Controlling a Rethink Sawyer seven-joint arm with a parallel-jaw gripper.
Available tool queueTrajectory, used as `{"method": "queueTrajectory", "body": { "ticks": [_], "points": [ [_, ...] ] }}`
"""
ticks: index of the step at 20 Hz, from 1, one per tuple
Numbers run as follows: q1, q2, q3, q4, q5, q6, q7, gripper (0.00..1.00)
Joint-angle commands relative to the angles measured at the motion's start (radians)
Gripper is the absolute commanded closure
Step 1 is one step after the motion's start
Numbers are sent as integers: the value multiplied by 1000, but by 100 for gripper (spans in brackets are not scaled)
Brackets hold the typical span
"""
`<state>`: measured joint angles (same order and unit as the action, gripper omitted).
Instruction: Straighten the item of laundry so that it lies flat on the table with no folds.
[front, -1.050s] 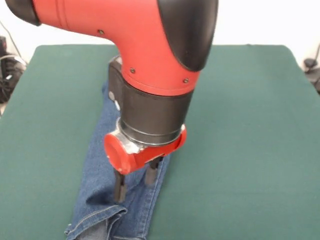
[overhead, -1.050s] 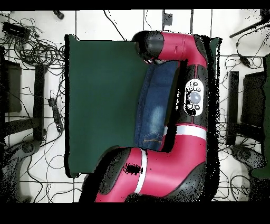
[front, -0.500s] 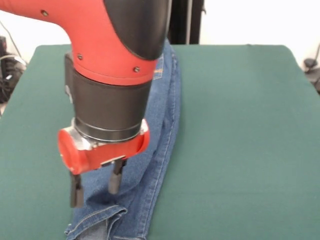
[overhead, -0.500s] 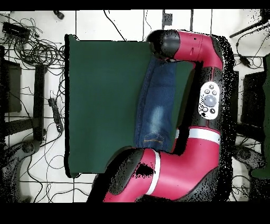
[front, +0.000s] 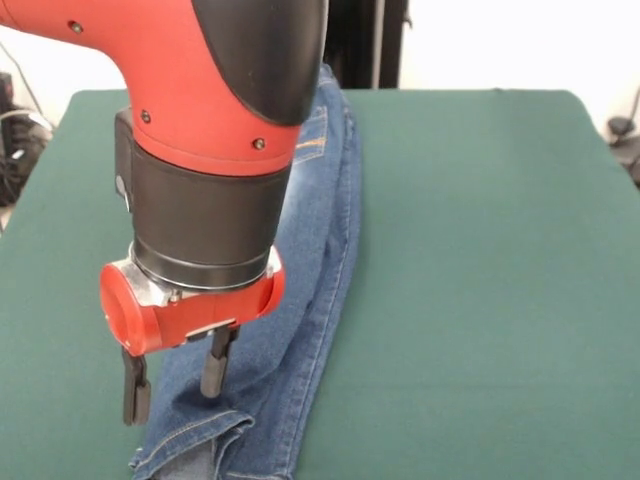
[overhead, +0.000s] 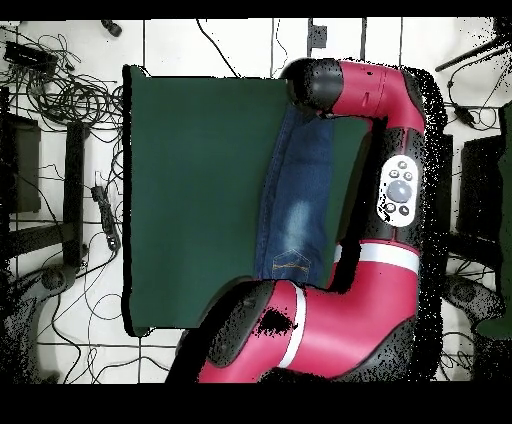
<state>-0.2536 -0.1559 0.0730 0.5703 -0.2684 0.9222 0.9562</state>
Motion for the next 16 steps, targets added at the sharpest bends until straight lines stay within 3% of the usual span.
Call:
{"method": "queueTrajectory", "body": {
  "ticks": [1,16],
  "points": [
    [51,67,40,106,-50,49,-46,0],
    [60,120,20,57,-81,155,-54,0]
  ]
}}
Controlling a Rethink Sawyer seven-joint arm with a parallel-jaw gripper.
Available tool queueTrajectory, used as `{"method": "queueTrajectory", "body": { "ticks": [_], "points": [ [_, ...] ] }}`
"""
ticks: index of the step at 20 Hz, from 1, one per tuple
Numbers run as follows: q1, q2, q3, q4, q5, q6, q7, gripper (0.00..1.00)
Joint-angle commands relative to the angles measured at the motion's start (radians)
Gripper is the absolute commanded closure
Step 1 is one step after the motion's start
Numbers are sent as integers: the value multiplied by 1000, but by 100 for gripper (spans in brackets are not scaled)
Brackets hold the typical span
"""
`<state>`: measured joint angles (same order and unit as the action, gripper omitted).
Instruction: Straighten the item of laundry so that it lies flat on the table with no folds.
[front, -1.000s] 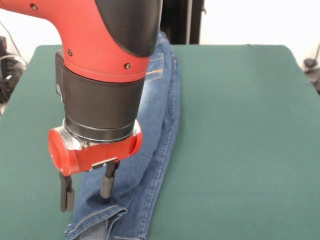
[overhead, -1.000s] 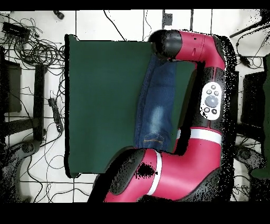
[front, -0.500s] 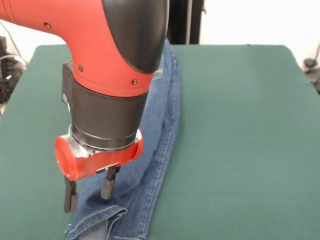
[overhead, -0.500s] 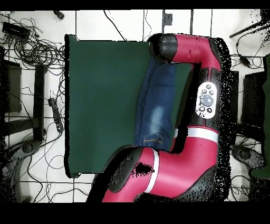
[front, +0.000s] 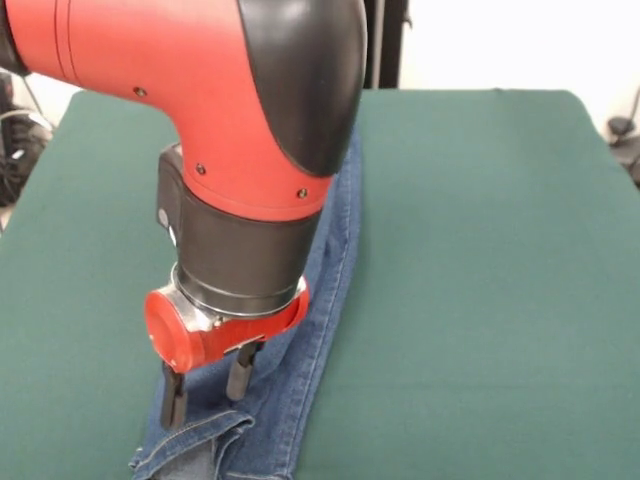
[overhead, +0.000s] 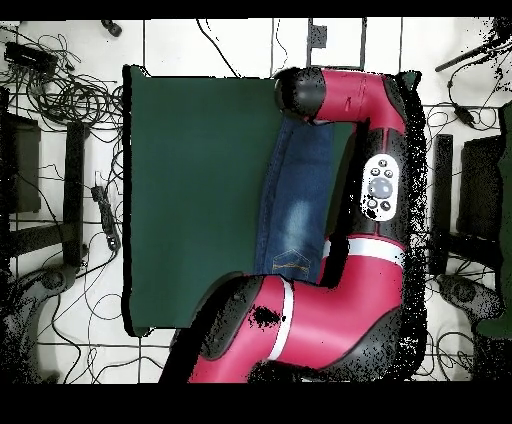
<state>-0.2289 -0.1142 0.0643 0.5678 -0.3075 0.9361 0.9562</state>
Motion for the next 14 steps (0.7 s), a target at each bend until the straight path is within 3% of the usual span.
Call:
{"method": "queueTrajectory", "body": {
  "ticks": [1,14],
  "points": [
    [35,83,28,54,-45,152,-65,0],
    [30,105,19,55,-93,126,-122,0]
  ]
}}
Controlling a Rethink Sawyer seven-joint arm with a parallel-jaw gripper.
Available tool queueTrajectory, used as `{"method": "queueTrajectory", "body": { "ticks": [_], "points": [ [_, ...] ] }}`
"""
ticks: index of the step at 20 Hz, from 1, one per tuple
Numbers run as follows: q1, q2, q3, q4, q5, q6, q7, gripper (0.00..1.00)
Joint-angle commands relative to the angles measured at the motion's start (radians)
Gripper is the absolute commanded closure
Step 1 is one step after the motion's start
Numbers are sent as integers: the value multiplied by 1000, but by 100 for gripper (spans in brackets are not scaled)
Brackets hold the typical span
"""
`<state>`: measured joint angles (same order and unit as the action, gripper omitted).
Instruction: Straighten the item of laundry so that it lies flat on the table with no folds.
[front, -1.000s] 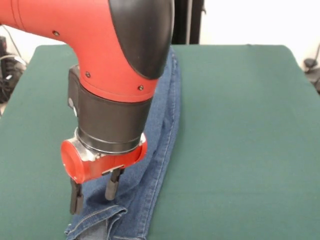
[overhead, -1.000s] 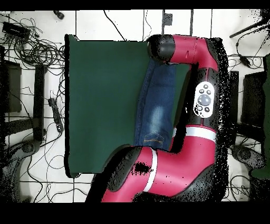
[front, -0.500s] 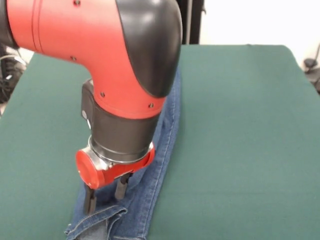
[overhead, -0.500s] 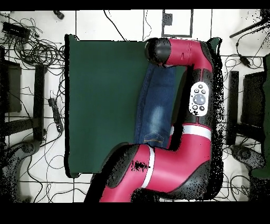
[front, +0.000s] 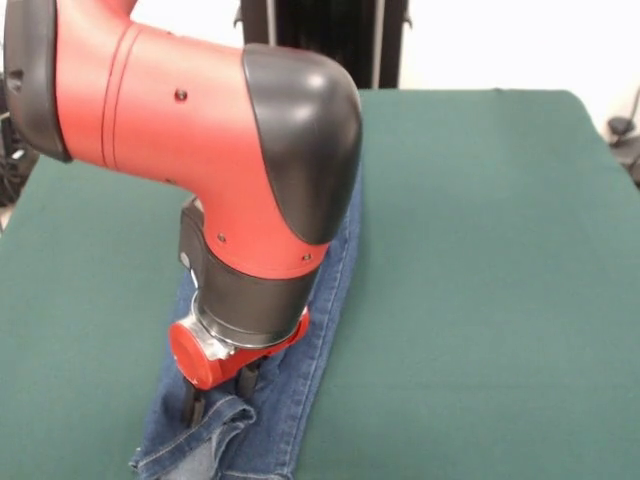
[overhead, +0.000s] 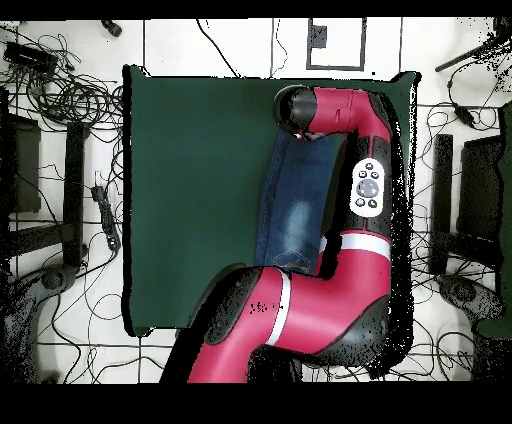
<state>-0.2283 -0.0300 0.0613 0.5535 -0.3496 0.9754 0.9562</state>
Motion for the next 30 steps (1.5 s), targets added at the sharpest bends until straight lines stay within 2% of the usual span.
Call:
{"method": "queueTrajectory", "body": {
  "ticks": [1,3,4,9,14,24,30],
  "points": [
    [27,16,25,76,-52,76,-125,0],
    [23,9,34,91,-51,44,-124,0],
    [22,5,38,99,-50,28,-125,100],
    [4,-3,74,116,-23,-3,-135,100],
    [-13,-12,93,132,13,-18,-65,100],
    [-87,-86,189,290,145,-296,141,100],
    [-97,-98,182,325,175,-360,182,100]
  ]
}}
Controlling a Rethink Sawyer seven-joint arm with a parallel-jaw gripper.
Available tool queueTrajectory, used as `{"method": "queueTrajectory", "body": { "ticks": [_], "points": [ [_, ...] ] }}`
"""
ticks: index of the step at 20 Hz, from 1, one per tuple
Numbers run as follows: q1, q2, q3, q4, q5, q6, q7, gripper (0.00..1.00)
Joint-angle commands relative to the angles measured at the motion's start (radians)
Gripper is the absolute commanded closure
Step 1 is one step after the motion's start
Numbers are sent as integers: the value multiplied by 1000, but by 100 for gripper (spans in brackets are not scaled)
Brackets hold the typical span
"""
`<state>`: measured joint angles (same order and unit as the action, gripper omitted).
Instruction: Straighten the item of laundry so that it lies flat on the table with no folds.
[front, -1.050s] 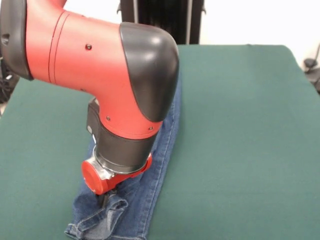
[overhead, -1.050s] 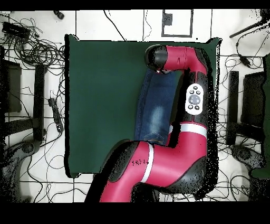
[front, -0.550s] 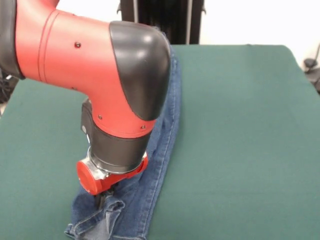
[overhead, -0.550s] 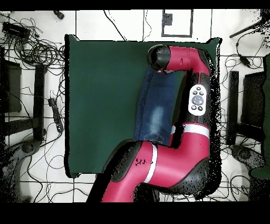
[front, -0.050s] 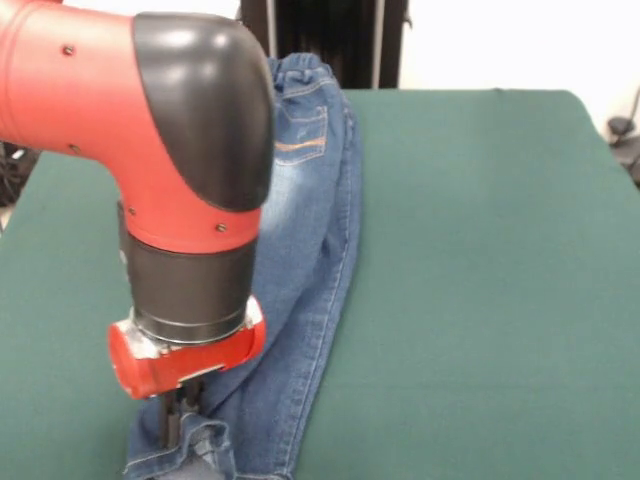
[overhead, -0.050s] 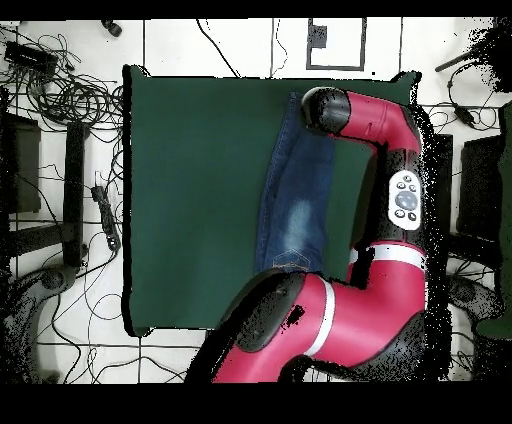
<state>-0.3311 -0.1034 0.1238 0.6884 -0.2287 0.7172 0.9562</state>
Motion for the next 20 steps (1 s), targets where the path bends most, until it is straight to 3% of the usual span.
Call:
{"method": "queueTrajectory", "body": {
  "ticks": [1,6,8,9,20],
  "points": [
    [4,-27,116,199,56,-114,185,100],
    [4,-30,97,229,63,-152,208,100],
    [-6,-37,112,249,50,-182,157,100],
    [-11,-40,119,259,43,-197,131,0],
    [9,-28,95,219,72,-139,165,0]
  ]
}}
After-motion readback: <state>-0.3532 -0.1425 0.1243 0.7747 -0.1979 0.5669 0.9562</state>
